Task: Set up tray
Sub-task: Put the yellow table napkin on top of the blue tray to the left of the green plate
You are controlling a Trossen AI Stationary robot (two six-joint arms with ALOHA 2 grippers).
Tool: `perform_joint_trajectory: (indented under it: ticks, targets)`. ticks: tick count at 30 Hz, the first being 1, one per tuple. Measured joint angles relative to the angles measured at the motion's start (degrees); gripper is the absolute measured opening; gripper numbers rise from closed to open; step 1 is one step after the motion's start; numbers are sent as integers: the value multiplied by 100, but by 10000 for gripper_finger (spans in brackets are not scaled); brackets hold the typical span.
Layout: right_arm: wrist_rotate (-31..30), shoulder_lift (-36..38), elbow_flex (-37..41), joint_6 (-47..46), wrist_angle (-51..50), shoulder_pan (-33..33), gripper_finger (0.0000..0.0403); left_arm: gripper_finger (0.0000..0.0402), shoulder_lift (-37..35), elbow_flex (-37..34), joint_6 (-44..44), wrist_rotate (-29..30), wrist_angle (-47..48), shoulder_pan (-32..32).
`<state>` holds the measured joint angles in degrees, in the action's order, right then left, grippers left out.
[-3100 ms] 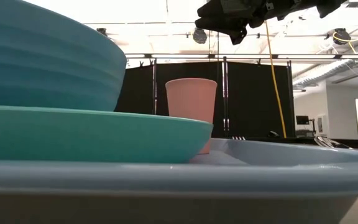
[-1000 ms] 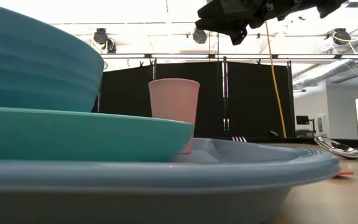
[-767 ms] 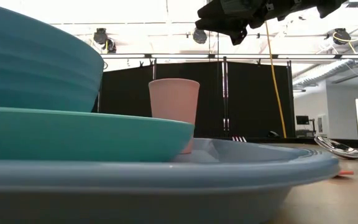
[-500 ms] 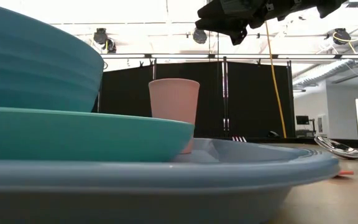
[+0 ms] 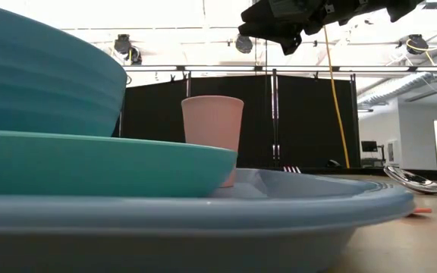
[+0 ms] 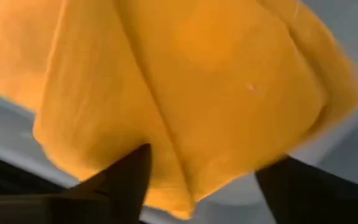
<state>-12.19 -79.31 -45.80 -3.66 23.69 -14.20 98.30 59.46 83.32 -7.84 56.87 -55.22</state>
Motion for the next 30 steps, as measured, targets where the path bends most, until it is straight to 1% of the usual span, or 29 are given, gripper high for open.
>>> perform_joint_trajectory:
  ticks: [3,5,8,11,16,19,22,25,27,28,30]
  targets:
    - [0,0,0,0,0,0,134,342,-110,2,19,21,47,9]
    - [0,0,0,0,2,0,134,370,-233,4,21,74,2,11]
    - [0,0,0,0,2,0,134,395,-537,4,86,458,-10,11]
    - [0,0,0,0,2,0,134,389,-924,7,77,896,-46,-18]
    - [0,0,0,0,1,2,134,368,-1648,13,22,1972,162,-161]
    - [0,0,0,1,2,1,134,360,-1830,13,37,2278,548,-200]
    - [0,0,0,0,-1,2,134,355,-1770,-119,150,2293,954,-167]
    - [0,0,14,1,42,2,134,354,-1626,-327,121,2070,1076,-30]
    - [0,3,100,1,213,11,134,357,-1544,-494,24,2101,1041,51]
    - [2,3,143,2,290,29,134,358,-1509,-586,0,2027,1026,123]
    - [2,3,246,-11,471,70,134,358,-1416,-737,-55,1514,1063,297]
